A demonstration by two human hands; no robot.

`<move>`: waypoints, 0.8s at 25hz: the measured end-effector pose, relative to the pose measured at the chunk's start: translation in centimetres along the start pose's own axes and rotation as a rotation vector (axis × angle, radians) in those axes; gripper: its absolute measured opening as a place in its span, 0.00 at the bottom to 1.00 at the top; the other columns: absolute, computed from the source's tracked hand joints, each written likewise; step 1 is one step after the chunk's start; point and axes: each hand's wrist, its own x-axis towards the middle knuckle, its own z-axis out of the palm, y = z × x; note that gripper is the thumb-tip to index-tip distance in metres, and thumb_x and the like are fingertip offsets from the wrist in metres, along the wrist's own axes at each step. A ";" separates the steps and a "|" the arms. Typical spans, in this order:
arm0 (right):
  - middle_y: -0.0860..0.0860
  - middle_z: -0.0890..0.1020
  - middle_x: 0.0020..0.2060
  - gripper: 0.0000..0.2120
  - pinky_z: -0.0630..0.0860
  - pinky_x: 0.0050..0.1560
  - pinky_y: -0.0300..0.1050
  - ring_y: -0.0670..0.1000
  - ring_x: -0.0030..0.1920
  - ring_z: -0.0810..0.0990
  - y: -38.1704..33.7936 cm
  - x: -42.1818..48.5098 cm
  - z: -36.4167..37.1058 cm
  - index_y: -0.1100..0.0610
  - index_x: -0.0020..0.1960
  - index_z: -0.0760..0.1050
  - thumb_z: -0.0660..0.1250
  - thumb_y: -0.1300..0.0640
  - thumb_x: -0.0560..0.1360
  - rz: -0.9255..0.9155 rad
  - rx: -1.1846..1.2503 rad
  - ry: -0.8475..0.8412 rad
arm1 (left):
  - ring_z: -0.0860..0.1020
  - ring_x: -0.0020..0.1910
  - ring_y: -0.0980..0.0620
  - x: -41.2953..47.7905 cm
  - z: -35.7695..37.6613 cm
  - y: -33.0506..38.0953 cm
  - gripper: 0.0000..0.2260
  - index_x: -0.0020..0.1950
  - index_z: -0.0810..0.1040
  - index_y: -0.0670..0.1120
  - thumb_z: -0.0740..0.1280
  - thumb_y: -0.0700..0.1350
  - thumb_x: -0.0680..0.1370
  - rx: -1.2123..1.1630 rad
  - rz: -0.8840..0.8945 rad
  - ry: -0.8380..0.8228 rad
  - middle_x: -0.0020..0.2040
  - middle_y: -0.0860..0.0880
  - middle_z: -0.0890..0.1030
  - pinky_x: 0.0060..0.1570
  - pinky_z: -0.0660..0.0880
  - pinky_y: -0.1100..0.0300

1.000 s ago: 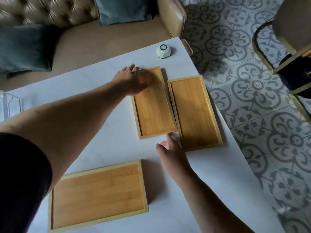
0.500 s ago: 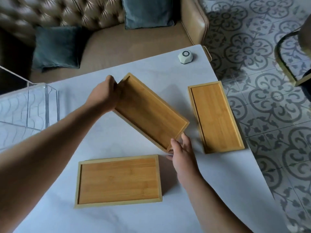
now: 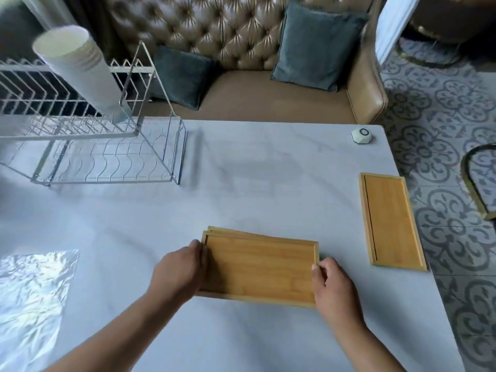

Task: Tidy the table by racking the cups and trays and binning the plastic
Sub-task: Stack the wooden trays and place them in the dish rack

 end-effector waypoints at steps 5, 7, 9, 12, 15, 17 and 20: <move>0.59 0.81 0.42 0.09 0.74 0.41 0.52 0.62 0.43 0.78 -1.3 -1.3 1.3 0.60 0.45 0.72 0.62 0.57 0.83 0.072 -0.035 0.073 | 0.73 0.35 0.45 0.8 0.8 -1.1 0.15 0.44 0.64 0.52 0.48 0.58 0.84 -0.039 0.012 -0.014 0.33 0.53 0.73 0.33 0.67 0.52; 0.58 0.82 0.44 0.09 0.73 0.40 0.50 0.61 0.44 0.79 -1.5 -1.3 1.5 0.59 0.48 0.72 0.62 0.55 0.83 0.099 -0.039 0.079 | 0.74 0.35 0.45 1.1 0.5 -1.0 0.16 0.44 0.64 0.51 0.49 0.59 0.84 -0.048 0.011 0.007 0.34 0.53 0.74 0.33 0.68 0.52; 0.56 0.83 0.48 0.09 0.71 0.41 0.48 0.61 0.48 0.81 -1.5 -1.4 1.8 0.56 0.52 0.73 0.62 0.50 0.83 0.118 -0.050 0.056 | 0.76 0.37 0.42 1.2 0.3 -0.8 0.17 0.46 0.65 0.50 0.50 0.61 0.84 -0.076 -0.029 0.033 0.37 0.51 0.77 0.35 0.69 0.51; 0.55 0.84 0.50 0.14 0.74 0.44 0.48 0.60 0.51 0.82 -0.8 -0.9 2.4 0.57 0.54 0.76 0.58 0.47 0.84 0.130 -0.090 0.009 | 0.76 0.40 0.42 1.4 0.6 -0.1 0.21 0.44 0.67 0.51 0.46 0.64 0.84 -0.067 -0.052 -0.046 0.36 0.52 0.75 0.40 0.72 0.51; 0.56 0.85 0.47 0.19 0.76 0.44 0.48 0.60 0.49 0.82 -0.1 -0.2 2.5 0.57 0.50 0.77 0.53 0.46 0.85 0.174 -0.099 -0.040 | 0.73 0.39 0.44 1.8 0.9 0.7 0.25 0.39 0.67 0.52 0.43 0.65 0.83 -0.043 -0.081 -0.073 0.33 0.55 0.71 0.39 0.71 0.52; 0.56 0.85 0.47 0.20 0.75 0.43 0.48 0.60 0.49 0.82 0.1 -0.1 2.6 0.56 0.49 0.76 0.51 0.46 0.86 0.188 -0.062 -0.058 | 0.73 0.38 0.45 2.3 0.8 1.0 0.27 0.38 0.69 0.51 0.42 0.65 0.83 -0.014 -0.103 -0.084 0.32 0.54 0.71 0.39 0.71 0.52; 0.56 0.84 0.48 0.19 0.73 0.43 0.47 0.60 0.50 0.82 0.3 -0.1 2.6 0.55 0.48 0.74 0.51 0.45 0.86 0.188 -0.042 -0.086 | 0.75 0.39 0.44 2.6 0.4 1.3 0.28 0.39 0.71 0.51 0.40 0.66 0.82 0.044 -0.125 -0.133 0.33 0.53 0.72 0.41 0.74 0.51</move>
